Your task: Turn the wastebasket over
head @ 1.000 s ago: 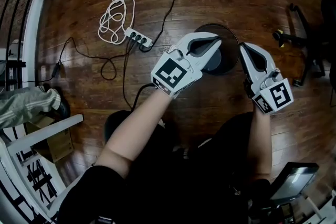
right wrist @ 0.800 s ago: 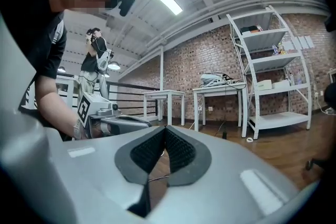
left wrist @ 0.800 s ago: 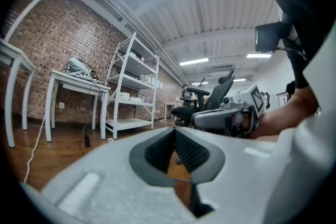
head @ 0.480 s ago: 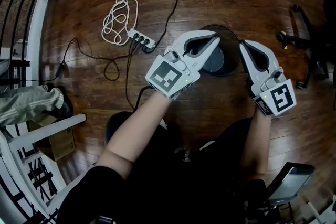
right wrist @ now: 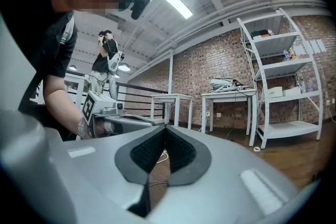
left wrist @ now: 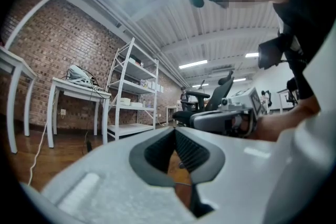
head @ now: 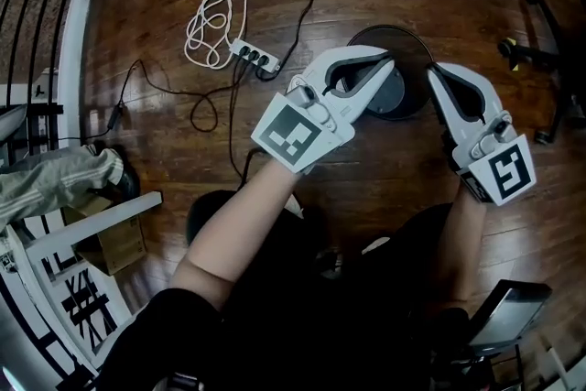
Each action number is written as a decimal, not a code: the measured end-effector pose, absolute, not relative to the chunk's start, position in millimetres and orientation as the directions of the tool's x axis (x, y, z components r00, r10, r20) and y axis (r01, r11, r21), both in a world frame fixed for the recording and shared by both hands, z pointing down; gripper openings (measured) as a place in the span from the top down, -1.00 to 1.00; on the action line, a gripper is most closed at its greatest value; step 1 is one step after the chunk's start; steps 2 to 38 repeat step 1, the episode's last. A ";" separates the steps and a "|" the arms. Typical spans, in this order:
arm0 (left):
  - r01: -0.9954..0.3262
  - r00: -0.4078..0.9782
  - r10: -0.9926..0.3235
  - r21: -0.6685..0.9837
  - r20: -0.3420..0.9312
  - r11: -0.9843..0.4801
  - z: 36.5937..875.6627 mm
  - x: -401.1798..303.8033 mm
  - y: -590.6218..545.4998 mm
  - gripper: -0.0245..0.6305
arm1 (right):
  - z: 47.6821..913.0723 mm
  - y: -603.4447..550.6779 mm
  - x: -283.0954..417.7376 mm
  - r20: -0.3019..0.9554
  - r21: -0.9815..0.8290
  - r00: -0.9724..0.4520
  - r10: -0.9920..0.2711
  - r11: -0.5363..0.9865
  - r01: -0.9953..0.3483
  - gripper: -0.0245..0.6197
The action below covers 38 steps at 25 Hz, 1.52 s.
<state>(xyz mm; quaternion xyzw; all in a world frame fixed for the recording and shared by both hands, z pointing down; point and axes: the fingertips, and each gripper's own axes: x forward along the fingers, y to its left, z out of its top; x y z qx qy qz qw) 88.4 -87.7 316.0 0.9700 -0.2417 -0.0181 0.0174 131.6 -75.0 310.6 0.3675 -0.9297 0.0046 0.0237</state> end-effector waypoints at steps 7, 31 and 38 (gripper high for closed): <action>-0.470 0.882 -0.471 0.042 -0.018 -0.881 319.0 88.2 -87.4 0.92 | 311.4 -75.4 131.3 0.051 0.007 -0.732 -0.680 0.733 -0.680 0.90; -0.470 0.882 -0.471 0.042 -0.018 -0.881 319.0 88.2 -87.4 0.92 | 311.4 -75.4 131.3 0.051 0.007 -0.732 -0.680 0.733 -0.680 0.90; -0.470 0.882 -0.471 0.042 -0.018 -0.881 319.0 88.2 -87.4 0.92 | 311.4 -75.4 131.3 0.051 0.007 -0.732 -0.680 0.733 -0.680 0.90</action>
